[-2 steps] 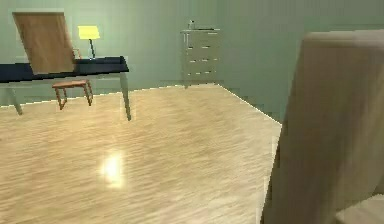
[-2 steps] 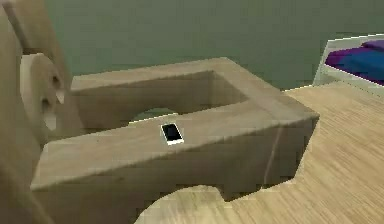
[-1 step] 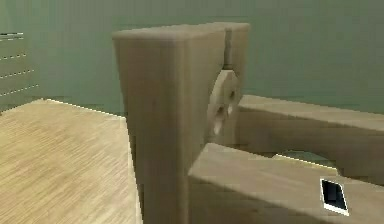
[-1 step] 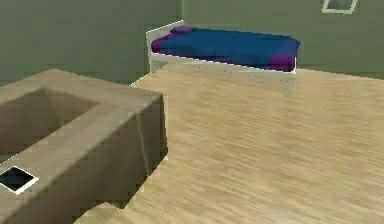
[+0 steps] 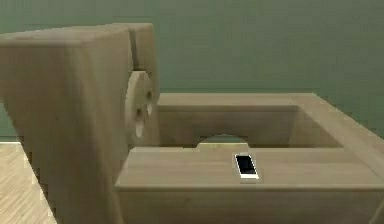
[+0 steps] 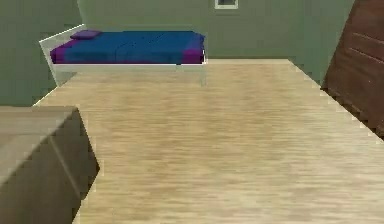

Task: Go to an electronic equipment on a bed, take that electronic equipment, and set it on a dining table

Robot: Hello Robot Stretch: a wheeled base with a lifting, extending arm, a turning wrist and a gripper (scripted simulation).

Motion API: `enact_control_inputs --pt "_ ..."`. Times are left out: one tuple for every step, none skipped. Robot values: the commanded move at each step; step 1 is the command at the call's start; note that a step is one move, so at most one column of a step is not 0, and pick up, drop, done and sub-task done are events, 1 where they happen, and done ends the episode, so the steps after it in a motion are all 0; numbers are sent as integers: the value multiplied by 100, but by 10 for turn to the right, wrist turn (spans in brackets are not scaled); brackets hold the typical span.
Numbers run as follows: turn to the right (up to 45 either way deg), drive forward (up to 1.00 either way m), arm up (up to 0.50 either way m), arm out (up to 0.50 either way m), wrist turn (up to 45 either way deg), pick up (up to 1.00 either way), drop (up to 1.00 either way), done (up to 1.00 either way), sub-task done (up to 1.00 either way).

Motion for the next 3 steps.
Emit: enact_control_inputs --pt "0 45 0 0 0 0 0 0 0" --pt "-450 0 0 0 0 0 0 0 0" --pt "-120 0 0 0 0 0 0 0 0"
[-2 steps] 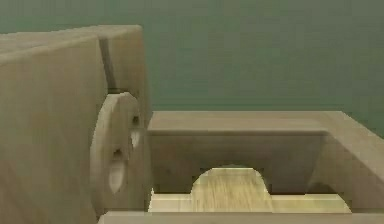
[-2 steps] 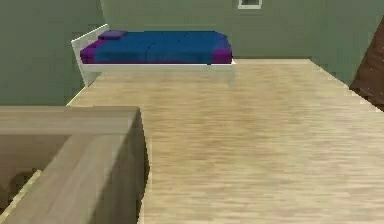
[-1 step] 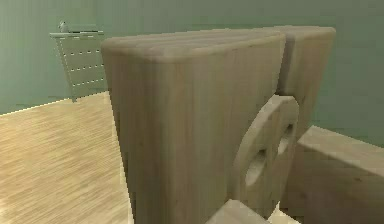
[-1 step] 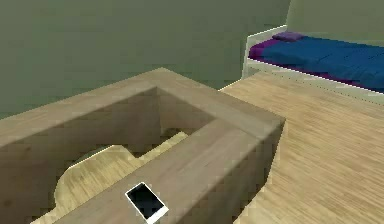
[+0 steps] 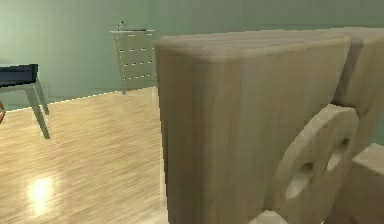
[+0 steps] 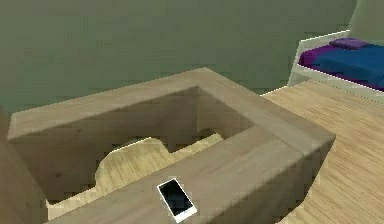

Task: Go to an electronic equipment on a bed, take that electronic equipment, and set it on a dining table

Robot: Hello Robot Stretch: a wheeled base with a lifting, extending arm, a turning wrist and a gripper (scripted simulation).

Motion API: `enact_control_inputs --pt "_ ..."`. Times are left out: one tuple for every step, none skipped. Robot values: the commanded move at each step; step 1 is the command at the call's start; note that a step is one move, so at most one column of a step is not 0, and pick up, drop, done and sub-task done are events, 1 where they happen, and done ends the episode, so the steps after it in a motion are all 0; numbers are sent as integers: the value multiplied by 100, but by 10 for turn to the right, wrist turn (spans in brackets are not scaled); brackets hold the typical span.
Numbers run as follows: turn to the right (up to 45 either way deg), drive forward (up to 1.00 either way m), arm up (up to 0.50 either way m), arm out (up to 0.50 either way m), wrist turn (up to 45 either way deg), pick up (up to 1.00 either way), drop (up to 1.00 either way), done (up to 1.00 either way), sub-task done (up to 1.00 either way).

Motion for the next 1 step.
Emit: enact_control_inputs --pt "0 0 50 0 0 0 0 0 0"
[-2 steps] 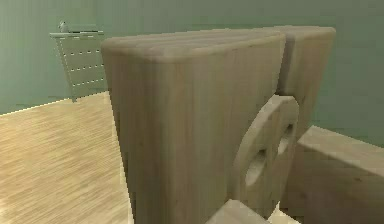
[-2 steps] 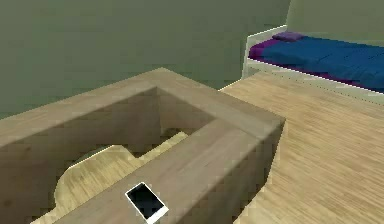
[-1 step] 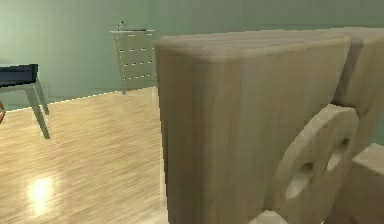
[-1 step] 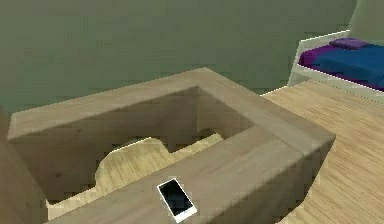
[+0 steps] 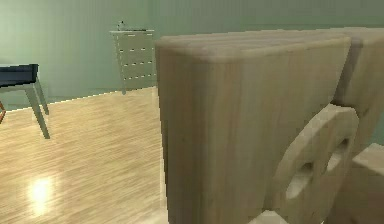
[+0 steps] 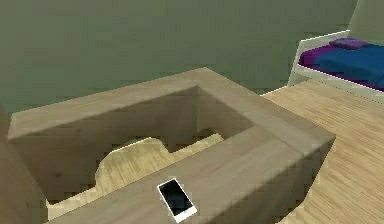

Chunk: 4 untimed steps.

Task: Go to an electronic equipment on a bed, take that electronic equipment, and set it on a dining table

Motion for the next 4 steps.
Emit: enact_control_inputs --pt "0 0 30 0 0 0 0 0 0" --pt "0 0 0 10 0 0 0 0 0" --pt "0 0 0 0 450 0 0 0 0" --pt "0 0 0 0 450 0 0 0 0"
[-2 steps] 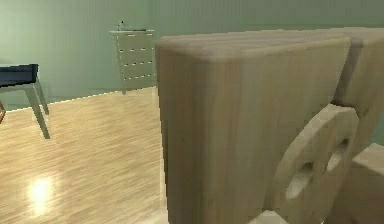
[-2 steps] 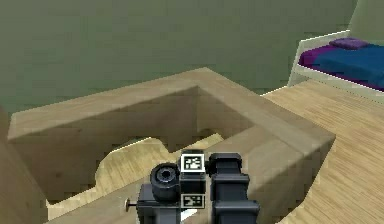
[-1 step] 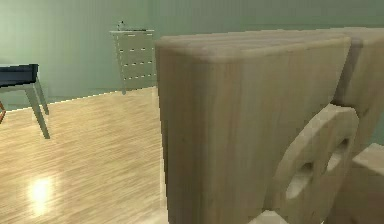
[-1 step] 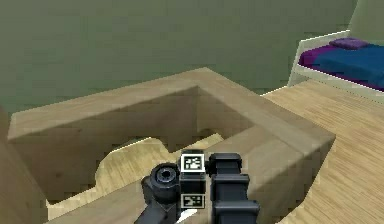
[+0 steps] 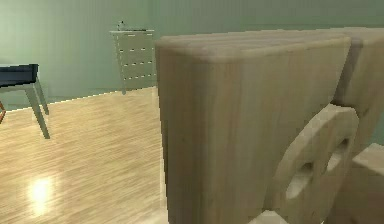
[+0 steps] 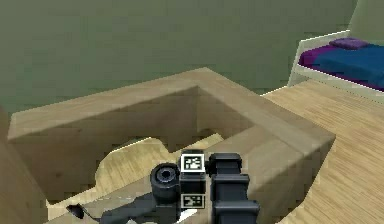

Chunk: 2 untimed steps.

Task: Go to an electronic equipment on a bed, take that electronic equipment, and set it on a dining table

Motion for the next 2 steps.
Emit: enact_control_inputs --pt "0 0 0 0 450 0 0 0 0" --pt "0 0 0 0 390 0 0 0 0"
